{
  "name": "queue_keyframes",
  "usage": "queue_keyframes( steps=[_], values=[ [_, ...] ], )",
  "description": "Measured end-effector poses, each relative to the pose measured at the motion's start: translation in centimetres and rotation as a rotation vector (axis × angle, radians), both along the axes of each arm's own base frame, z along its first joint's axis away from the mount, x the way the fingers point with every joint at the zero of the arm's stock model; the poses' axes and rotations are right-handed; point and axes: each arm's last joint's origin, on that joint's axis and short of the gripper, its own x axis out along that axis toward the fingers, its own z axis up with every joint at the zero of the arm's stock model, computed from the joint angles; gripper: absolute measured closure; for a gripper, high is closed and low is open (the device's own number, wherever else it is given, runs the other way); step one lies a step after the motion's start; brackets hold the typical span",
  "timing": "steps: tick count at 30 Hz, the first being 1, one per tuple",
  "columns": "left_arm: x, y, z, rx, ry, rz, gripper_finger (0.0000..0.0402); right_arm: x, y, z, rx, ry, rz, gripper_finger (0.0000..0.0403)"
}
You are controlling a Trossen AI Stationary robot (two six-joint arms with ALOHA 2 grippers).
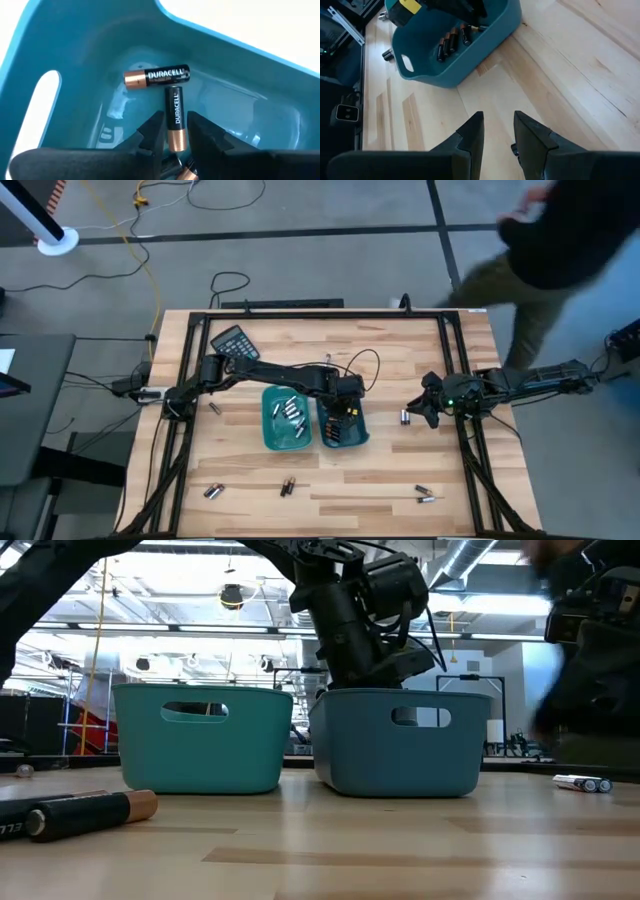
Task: Sort batteries
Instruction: Put the silver battery into the green bin
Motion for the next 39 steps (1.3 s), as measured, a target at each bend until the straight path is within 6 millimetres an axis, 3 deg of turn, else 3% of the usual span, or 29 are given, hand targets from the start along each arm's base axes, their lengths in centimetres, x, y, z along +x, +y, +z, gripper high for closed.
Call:
queue_keyframes(
  steps=[5, 8, 16, 21, 27, 35, 39],
  values=[
    [-0.1, 0.1, 0.4, 0.000, -0.003, 0.003, 0.0320, 0.0, 0.0, 0.0, 0.000, 0.000, 0.000, 0.0280],
    [0.0, 0.3, 1.9, 0.003, -0.013, 0.000, 0.0320, 0.0, 0.0, 0.0, 0.000, 0.000, 0.000, 0.0280],
    [-1.4, 0.3, 9.4, 0.078, -0.087, -0.103, 0.0320, 0.0, 0.0, 0.0, 0.006, -0.002, -0.005, 0.0280],
    [-5.2, -0.2, 13.2, 0.129, -0.009, -0.112, 0.0319, 0.0, 0.0, 0.0, 0.025, 0.010, -0.019, 0.0280],
    [-10.1, -1.8, 15.2, 0.151, 0.066, -0.049, 0.0319, -0.1, 0.0, -0.1, 0.085, 0.019, -0.065, 0.0280],
    [-18.0, -3.7, 14.5, 0.127, -0.018, 0.160, 0.0319, 0.1, -0.4, 0.1, 0.108, 0.016, -0.127, 0.0280],
    [-22.1, -4.0, 13.1, 0.089, -0.089, 0.285, 0.0319, 0.2, -0.7, 1.3, 0.105, -0.018, -0.162, 0.0280]
  ],
)
